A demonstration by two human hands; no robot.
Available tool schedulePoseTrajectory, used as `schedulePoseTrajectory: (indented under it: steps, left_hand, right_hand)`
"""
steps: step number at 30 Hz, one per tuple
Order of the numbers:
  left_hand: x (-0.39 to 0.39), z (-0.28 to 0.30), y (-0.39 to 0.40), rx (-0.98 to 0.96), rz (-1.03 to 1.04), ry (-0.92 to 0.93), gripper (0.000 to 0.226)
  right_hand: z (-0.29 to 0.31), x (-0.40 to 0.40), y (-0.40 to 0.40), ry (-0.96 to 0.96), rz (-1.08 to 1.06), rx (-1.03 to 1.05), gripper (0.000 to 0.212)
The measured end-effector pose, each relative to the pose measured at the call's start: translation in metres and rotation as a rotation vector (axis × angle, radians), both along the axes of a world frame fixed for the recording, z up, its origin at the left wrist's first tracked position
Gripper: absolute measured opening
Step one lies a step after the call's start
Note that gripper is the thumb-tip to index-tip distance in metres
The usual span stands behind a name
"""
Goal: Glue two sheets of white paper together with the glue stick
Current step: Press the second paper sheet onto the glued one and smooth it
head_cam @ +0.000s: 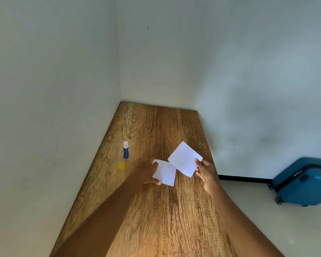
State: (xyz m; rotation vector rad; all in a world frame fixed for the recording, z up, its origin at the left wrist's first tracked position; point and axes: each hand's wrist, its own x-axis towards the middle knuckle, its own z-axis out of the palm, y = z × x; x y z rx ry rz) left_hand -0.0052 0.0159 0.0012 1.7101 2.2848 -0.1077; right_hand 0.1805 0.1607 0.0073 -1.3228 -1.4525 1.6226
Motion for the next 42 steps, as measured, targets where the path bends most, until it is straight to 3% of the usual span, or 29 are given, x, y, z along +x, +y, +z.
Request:
schedulePoseTrajectory:
  steps: [5, 9, 14, 17, 22, 27, 32, 35, 39, 42]
  left_hand:
    - [-0.005, 0.017, 0.027, -0.156, -0.16, -0.015, 0.07]
    - [-0.006, 0.017, 0.042, -0.079, -0.288, 0.018, 0.064]
    - [-0.005, 0.003, 0.055, 0.051, -0.357, 0.159, 0.058]
    - [0.001, -0.006, 0.061, 0.161, -0.226, 0.053, 0.041]
    - [0.007, -0.004, 0.071, 0.315, -0.062, -0.275, 0.041]
    - [0.0, 0.003, 0.084, 0.072, -0.224, -0.089, 0.04]
    - [-0.003, 0.001, 0.089, 0.049, -0.257, -0.143, 0.052]
    - [-0.007, -0.002, 0.086, 0.192, -0.222, -0.182, 0.056]
    - [-0.016, 0.002, 0.07, 0.639, 0.099, -0.506, 0.046]
    - [-0.023, -0.002, 0.054, 0.674, 0.262, -0.41, 0.031]
  right_hand:
    - [0.003, 0.007, 0.006, 0.019, 0.004, -0.016, 0.021]
    - [0.0, 0.01, 0.007, 0.06, 0.085, -0.035, 0.011]
    - [-0.006, -0.002, 0.004, 0.049, 0.127, -0.159, 0.026]
    - [-0.005, -0.015, 0.003, 0.042, 0.04, -0.232, 0.028]
    - [-0.01, -0.025, 0.0, 0.055, 0.018, -0.277, 0.029]
    - [-0.004, -0.024, 0.013, 0.101, -0.021, -0.145, 0.026]
    - [0.002, -0.021, 0.033, 0.037, 0.052, -0.005, 0.032]
    - [0.004, -0.026, 0.039, -0.015, 0.117, 0.027, 0.031]
    - [0.006, -0.032, 0.048, -0.151, 0.172, 0.102, 0.031]
    - [0.008, -0.036, 0.052, -0.2, 0.253, 0.146, 0.033]
